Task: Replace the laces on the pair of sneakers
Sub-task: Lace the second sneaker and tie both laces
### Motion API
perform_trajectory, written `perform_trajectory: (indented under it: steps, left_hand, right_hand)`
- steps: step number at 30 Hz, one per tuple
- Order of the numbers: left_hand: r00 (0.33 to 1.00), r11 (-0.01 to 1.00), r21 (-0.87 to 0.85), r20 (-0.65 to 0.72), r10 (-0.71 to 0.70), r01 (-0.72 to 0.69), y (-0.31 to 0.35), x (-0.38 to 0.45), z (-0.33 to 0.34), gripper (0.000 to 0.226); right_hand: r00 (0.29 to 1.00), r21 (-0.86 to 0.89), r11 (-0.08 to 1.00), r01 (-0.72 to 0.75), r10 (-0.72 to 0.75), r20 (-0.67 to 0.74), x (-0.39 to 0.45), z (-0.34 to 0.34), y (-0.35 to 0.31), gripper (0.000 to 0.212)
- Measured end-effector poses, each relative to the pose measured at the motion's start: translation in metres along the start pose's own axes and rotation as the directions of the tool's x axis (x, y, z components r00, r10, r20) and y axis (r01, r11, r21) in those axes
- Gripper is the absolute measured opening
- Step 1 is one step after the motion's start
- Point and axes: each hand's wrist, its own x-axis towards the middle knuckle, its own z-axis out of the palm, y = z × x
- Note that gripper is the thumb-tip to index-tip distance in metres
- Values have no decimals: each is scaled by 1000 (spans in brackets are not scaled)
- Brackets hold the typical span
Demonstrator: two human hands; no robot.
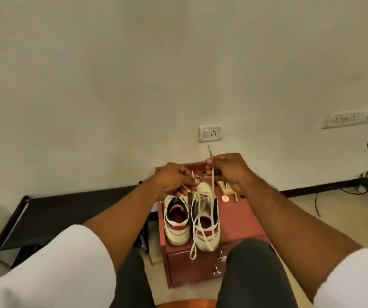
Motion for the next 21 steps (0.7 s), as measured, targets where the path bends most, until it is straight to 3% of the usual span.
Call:
perform_trajectory:
  steps: [5,9,12,17,21]
  left_hand:
    - [993,959,271,55,-105,86,-62,53,14,22]
    - [994,904,427,-108,23,25,-96,113,18,32]
    - [980,864,500,-191,52,52,-110,153,26,12]
    - [991,650,750,-125,-38,120,-127,204,45,25]
    - [986,600,789,-42,-163,133,-131,219,53,44]
  right_hand:
    - [995,-92,995,-32,23,-99,42,-5,69,7]
    - [984,-162,984,-66,37,-177,85,-5,112,14]
    - [979,-135,981,-137,113,-168,113,-6,139,9]
    - [956,-151,947,-285,270,-115,149,-14,182,3]
    - [930,-156,917,-368,359,-80,163,-9,201,8]
